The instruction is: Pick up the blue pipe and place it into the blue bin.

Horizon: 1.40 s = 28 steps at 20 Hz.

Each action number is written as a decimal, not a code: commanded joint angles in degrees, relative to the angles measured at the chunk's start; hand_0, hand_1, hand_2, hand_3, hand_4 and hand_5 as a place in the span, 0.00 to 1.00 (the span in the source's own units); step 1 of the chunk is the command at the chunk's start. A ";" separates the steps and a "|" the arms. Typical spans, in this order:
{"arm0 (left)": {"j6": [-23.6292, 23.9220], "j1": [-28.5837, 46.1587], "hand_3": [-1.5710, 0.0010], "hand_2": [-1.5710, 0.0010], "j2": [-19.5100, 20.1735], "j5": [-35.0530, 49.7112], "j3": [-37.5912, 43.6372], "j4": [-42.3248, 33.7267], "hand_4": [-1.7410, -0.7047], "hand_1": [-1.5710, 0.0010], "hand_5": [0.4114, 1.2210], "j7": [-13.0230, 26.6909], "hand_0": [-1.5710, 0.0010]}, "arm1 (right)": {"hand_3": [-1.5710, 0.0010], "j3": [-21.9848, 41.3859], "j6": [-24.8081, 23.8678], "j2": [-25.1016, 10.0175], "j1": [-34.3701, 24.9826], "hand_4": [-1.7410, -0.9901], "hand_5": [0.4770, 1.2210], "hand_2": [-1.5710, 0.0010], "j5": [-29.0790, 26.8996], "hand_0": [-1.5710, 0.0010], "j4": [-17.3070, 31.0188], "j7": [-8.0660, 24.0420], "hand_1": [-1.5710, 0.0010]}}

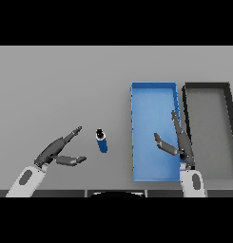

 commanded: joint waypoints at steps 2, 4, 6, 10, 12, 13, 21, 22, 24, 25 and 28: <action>0.02 -0.22 1.00 1.00 -2.50 -1.62 -2.16 1.00 0.58 1.00 0.05 -0.02 1.00 | 1.00 0.13 -0.23 0.35 0.70 0.72 0.18 1.00 0.13 1.00 -0.30 -0.67 1.00; 0.72 -1.39 1.00 1.00 -4.92 -2.77 -3.29 2.16 0.57 1.00 0.05 0.22 1.00 | 1.00 0.50 0.14 0.27 0.79 0.70 0.20 1.00 0.20 1.00 -0.90 -0.98 1.00; 1.24 -2.73 1.00 1.00 -7.70 -4.24 -4.66 4.26 0.57 1.00 0.05 0.11 1.00 | 1.00 0.24 -0.01 0.56 0.13 0.70 0.20 1.00 -0.11 1.00 -0.47 0.05 1.00; 2.31 -5.91 1.00 1.00 -12.40 -5.06 -5.14 8.48 0.57 1.00 0.06 -0.99 1.00 | 1.00 0.53 -0.42 0.77 0.17 0.72 0.19 1.00 0.63 1.00 -0.45 1.15 1.00; 2.91 -6.99 1.00 1.00 -14.49 -6.04 -5.74 10.41 0.59 1.00 0.06 -1.75 1.00 | 1.00 -0.37 0.01 -0.10 1.09 0.71 0.21 1.00 -0.31 1.00 -1.07 -0.13 1.00; 2.59 -7.94 1.00 1.00 -15.38 -6.19 -5.84 12.10 0.60 1.00 0.06 -2.34 1.00 | 1.00 -0.09 0.04 -0.07 1.75 0.71 0.21 1.00 -0.03 1.00 -1.51 -0.73 1.00; 3.88 -11.10 1.00 1.00 -20.57 -8.21 -6.96 17.78 0.61 1.00 0.06 -3.08 1.00 | 1.00 -0.33 -0.02 -0.40 2.43 0.71 0.23 1.00 0.03 1.00 -2.11 -1.20 1.00; 3.93 -11.76 0.97 0.97 -21.78 -7.33 -6.39 18.81 0.58 1.00 0.11 -3.52 1.00 | 1.00 0.04 -0.25 0.05 2.75 0.71 0.24 1.00 0.45 1.00 -1.86 -1.56 1.00; 3.51 -11.22 0.82 0.80 -23.29 -5.39 -5.78 19.31 0.48 0.90 0.25 -4.49 0.99 | 1.00 -0.38 -0.13 -0.16 2.36 0.70 0.24 1.00 0.08 1.00 -1.26 -1.95 1.00; 3.53 -11.03 0.66 0.69 -24.39 -4.59 -5.55 19.90 0.44 0.80 0.40 -4.46 0.92 | 1.00 -0.51 -0.04 -0.39 2.23 0.69 0.24 1.00 0.13 1.00 -0.86 -1.98 1.00; 3.78 -10.14 0.34 0.36 -25.66 -4.18 -5.73 18.85 0.24 0.42 0.69 -3.95 0.49 | 1.00 -0.86 0.24 -0.53 2.03 0.69 0.24 1.00 -0.47 1.00 -0.55 -2.72 1.00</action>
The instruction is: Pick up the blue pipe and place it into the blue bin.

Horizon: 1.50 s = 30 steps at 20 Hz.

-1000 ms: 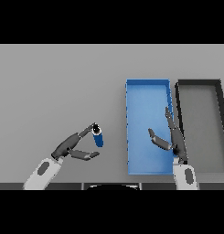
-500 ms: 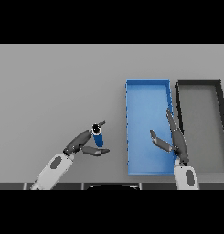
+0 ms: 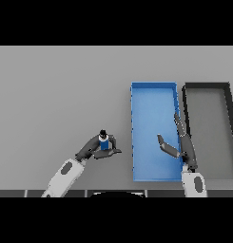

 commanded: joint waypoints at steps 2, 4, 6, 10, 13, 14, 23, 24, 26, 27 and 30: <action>-0.09 0.85 0.24 0.23 0.49 -0.53 -0.37 -1.13 0.16 0.27 0.80 -1.33 0.32 | 1.00 -0.10 0.17 0.02 -1.17 0.68 0.25 1.00 -0.41 1.00 0.24 1.57 1.00; 0.63 0.64 0.15 0.15 0.23 -1.77 -1.13 -1.16 0.20 0.17 0.87 -1.64 0.20 | 1.00 -0.03 0.32 0.13 -0.96 0.69 0.23 1.00 -0.45 1.00 0.65 1.70 1.00; 1.48 0.81 0.10 0.09 -0.13 -2.65 -0.84 -1.63 0.23 0.11 0.92 -3.41 0.13 | 1.00 0.33 0.56 0.51 -0.93 0.69 0.22 1.00 -0.77 1.00 -0.15 2.01 1.00; 2.61 0.00 0.04 0.04 -1.88 -3.26 -0.29 -4.67 0.26 0.04 0.97 -4.27 0.05 | 1.00 -0.43 0.72 0.52 -1.66 0.69 0.21 1.00 -1.58 1.00 1.42 2.20 1.00; 2.00 -0.85 0.02 0.02 -2.22 -2.92 0.30 -8.30 0.26 0.02 0.98 -4.00 0.03 | 1.00 -0.13 0.16 0.11 -1.86 0.69 0.22 1.00 -0.29 1.00 0.91 2.05 1.00; 1.65 -1.39 0.02 0.02 -2.62 -2.61 0.26 -9.61 0.26 0.02 0.99 -2.72 0.02 | 1.00 0.28 0.29 0.17 -1.54 0.70 0.22 1.00 0.12 1.00 0.93 1.74 1.00; -1.32 -3.77 0.00 0.00 -4.13 -3.68 -0.18 -15.30 0.26 0.00 1.00 3.59 0.00 | 1.00 -0.19 -0.44 -0.64 -1.04 0.79 0.22 1.00 0.96 1.00 -0.07 1.34 1.00; -1.52 -3.47 0.00 0.00 -4.44 -3.78 -0.12 -15.28 0.26 0.00 1.00 3.71 0.00 | 1.00 0.18 -1.29 0.02 0.26 0.79 0.22 1.00 1.66 1.00 -0.97 0.95 1.00; -2.00 -3.19 0.00 0.00 -4.58 -4.23 0.20 -14.99 0.27 0.00 1.00 3.71 0.00 | 1.00 1.27 -4.45 2.39 4.95 0.80 0.22 1.00 4.13 1.00 -4.11 0.08 1.00; -2.43 -3.12 0.00 0.00 -4.21 -4.17 0.82 -14.94 0.27 0.00 1.00 3.42 0.00 | 1.00 1.92 -6.42 3.86 7.83 0.80 0.22 1.00 5.68 1.00 -5.96 -0.25 1.00; -2.99 -2.51 0.00 0.00 -4.56 -5.02 0.98 -14.87 0.26 0.00 1.00 3.43 0.00 | 1.00 4.11 -11.69 8.18 16.48 0.73 0.22 1.00 10.23 1.00 -11.89 -0.52 1.00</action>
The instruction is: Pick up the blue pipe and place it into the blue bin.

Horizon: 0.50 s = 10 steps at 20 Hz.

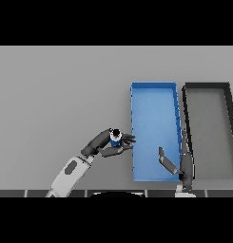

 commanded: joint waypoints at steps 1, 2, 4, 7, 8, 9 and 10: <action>-0.02 -0.36 0.00 0.00 -0.44 -0.49 0.04 0.36 0.26 0.00 1.00 -0.22 0.00 | 1.00 0.46 -0.86 0.96 0.15 0.74 0.22 1.00 0.84 1.00 -0.71 1.46 1.00; -0.96 -0.20 0.00 0.00 -0.29 0.24 0.31 -0.43 0.26 0.00 1.00 -0.44 0.00 | 1.00 0.50 -0.85 1.00 0.99 0.74 0.22 0.99 0.49 1.00 -1.75 0.43 1.00; -1.48 -0.19 0.00 0.00 -0.91 -0.33 0.09 -0.55 0.26 0.00 1.00 0.05 0.00 | 1.00 0.65 4.49 0.55 0.87 0.72 0.22 0.96 -7.34 1.00 -4.12 -2.82 0.99; -1.93 -0.13 0.00 0.00 -1.54 -0.08 1.02 -1.20 0.26 0.00 1.00 1.19 0.00 | 1.00 1.11 13.20 -4.26 -1.52 0.70 0.17 0.92 -16.43 1.00 -10.04 3.58 0.98; -2.17 0.06 0.00 0.00 -1.75 -0.49 0.88 -1.01 0.26 0.00 1.00 1.15 0.00 | 1.00 0.89 15.21 -5.86 -3.14 0.69 0.17 0.92 -18.73 1.00 -10.84 8.19 0.98; -2.37 -0.37 0.00 0.00 -2.24 -1.06 0.84 -0.23 0.26 0.00 1.00 1.36 0.00 | 1.00 0.98 16.93 -7.17 -5.84 0.68 0.15 0.92 -20.41 1.00 -11.10 11.85 0.99; -2.63 -0.64 0.00 0.00 -2.45 -1.09 1.21 0.10 0.26 0.00 1.00 1.24 0.00 | 1.00 1.74 18.97 -8.32 -6.91 0.67 0.13 0.93 -21.47 1.00 -11.59 14.55 0.99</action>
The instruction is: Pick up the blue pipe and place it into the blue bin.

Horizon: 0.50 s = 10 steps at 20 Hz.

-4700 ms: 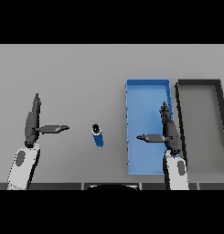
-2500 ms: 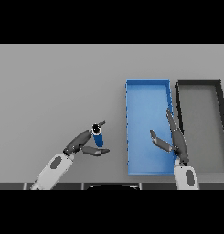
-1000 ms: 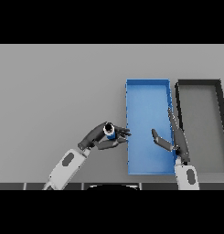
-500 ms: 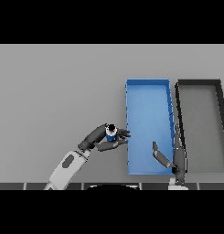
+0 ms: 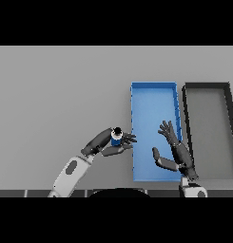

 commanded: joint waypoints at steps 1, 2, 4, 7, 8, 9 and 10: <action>-0.07 0.69 0.00 0.00 0.13 -0.22 -0.14 -0.87 0.26 0.00 1.00 -0.69 0.00 | 1.00 0.76 1.32 -0.79 -2.54 0.66 0.12 0.93 -1.15 1.00 -1.27 3.01 0.99; -0.23 0.63 0.00 0.00 0.28 -0.56 0.08 -0.77 0.26 0.00 1.00 -0.47 0.00 | 1.00 0.90 1.45 -1.33 -5.34 0.65 0.11 0.93 -1.58 1.00 -1.74 5.47 0.99; -0.73 0.39 0.00 0.00 0.16 -0.70 0.47 -0.94 0.26 0.00 1.00 0.14 0.00 | 1.00 1.99 2.96 -3.36 -9.23 0.63 0.11 0.94 -1.69 1.00 -2.59 8.54 1.00; -1.02 0.41 0.00 0.00 -0.31 -2.01 0.32 -0.83 0.26 0.00 1.00 0.49 0.00 | 1.00 5.10 4.05 -3.72 -17.25 0.59 0.11 0.97 -1.63 1.00 -1.88 13.66 1.00; -1.21 0.01 0.00 0.00 -0.60 -2.10 0.73 -0.17 0.26 0.00 1.00 0.31 0.00 | 1.00 6.21 4.54 -3.60 -19.66 0.59 0.11 0.97 -1.42 1.00 -1.59 14.16 1.00; -1.19 -0.05 0.00 0.00 -0.85 -2.33 0.90 -0.25 0.26 0.00 1.00 -0.13 0.00 | 1.00 7.40 5.04 -3.06 -20.65 0.58 0.11 0.97 -1.62 1.00 -1.20 14.87 1.00; -1.63 0.23 0.00 0.00 -0.96 -2.28 1.05 0.34 0.26 0.00 1.00 -0.81 0.00 | 1.00 7.98 5.59 -2.84 -22.37 0.59 0.11 0.97 -2.22 1.00 -0.41 16.20 1.00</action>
